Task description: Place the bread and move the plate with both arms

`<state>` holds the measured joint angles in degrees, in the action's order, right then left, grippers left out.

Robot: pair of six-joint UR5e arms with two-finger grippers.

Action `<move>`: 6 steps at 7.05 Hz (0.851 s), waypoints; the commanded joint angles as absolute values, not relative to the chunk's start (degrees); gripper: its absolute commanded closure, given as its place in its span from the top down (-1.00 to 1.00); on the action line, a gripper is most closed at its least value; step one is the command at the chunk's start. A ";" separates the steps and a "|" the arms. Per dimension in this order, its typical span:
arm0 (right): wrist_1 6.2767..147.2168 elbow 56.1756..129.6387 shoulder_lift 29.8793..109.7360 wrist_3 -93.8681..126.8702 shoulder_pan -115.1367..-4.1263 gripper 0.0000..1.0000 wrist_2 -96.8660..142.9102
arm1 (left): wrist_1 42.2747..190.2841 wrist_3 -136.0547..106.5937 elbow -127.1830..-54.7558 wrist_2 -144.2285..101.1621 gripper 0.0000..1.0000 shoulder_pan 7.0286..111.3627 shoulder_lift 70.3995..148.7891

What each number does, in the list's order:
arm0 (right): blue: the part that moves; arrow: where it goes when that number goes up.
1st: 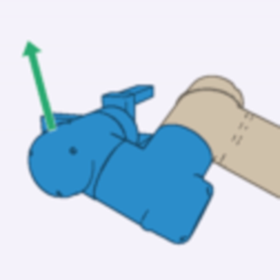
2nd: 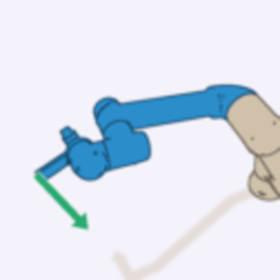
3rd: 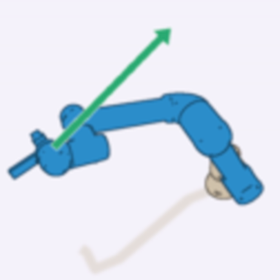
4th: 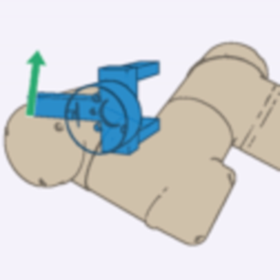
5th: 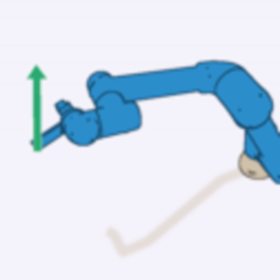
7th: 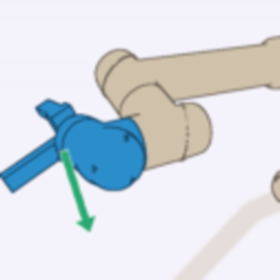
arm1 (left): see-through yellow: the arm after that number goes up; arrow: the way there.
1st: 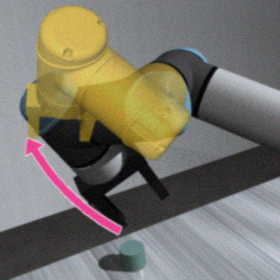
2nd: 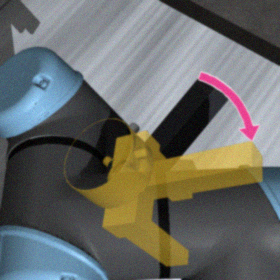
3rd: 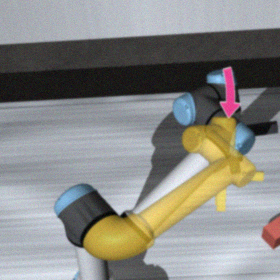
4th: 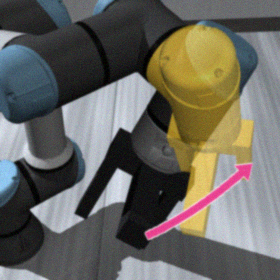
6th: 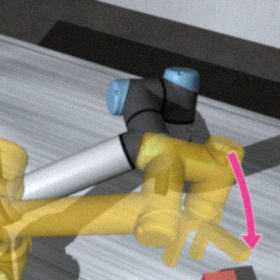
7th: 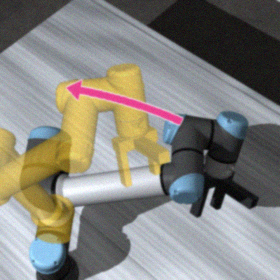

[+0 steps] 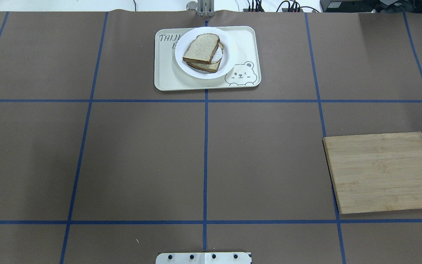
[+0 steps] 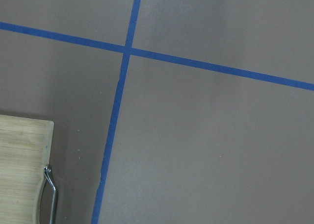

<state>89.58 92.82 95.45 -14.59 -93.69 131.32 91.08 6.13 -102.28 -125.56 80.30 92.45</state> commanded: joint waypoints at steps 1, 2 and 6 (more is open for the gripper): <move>89.56 92.81 95.45 -14.59 -93.69 1.00 131.40 | 76.52 14.68 -102.21 -127.35 0.97 87.86 92.90; 89.56 92.90 95.36 -14.59 -93.69 1.00 131.40 | 76.03 15.11 -102.56 -128.05 0.97 89.63 91.86; 89.56 93.34 95.27 -13.89 -93.69 1.00 131.48 | 76.29 14.59 -102.66 -128.67 0.97 90.35 90.53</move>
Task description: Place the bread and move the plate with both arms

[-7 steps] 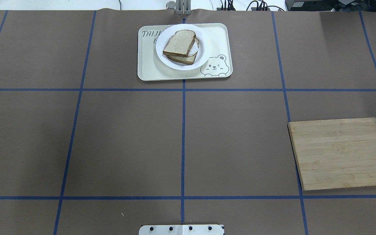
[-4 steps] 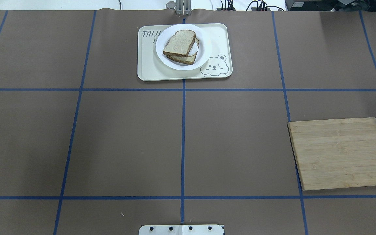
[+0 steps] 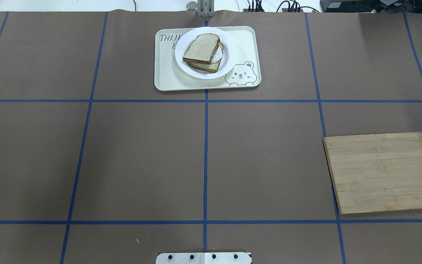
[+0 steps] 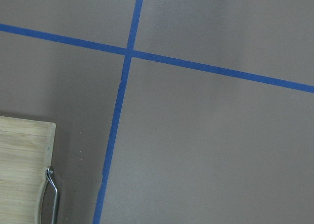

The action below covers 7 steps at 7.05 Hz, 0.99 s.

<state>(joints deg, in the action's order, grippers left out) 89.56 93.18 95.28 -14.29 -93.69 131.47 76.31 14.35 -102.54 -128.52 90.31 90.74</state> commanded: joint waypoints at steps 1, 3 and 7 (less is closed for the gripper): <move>89.56 93.43 95.19 -12.84 -93.69 1.00 131.48 | 76.20 14.85 -102.66 -128.24 0.97 90.26 90.53; 89.56 93.95 95.18 -12.13 -93.69 1.00 131.48 | 76.38 14.85 -102.74 -128.41 0.97 90.26 90.35; 89.56 94.04 95.27 -11.95 -93.60 1.00 131.57 | 76.29 14.85 -102.74 -128.23 0.97 90.26 90.18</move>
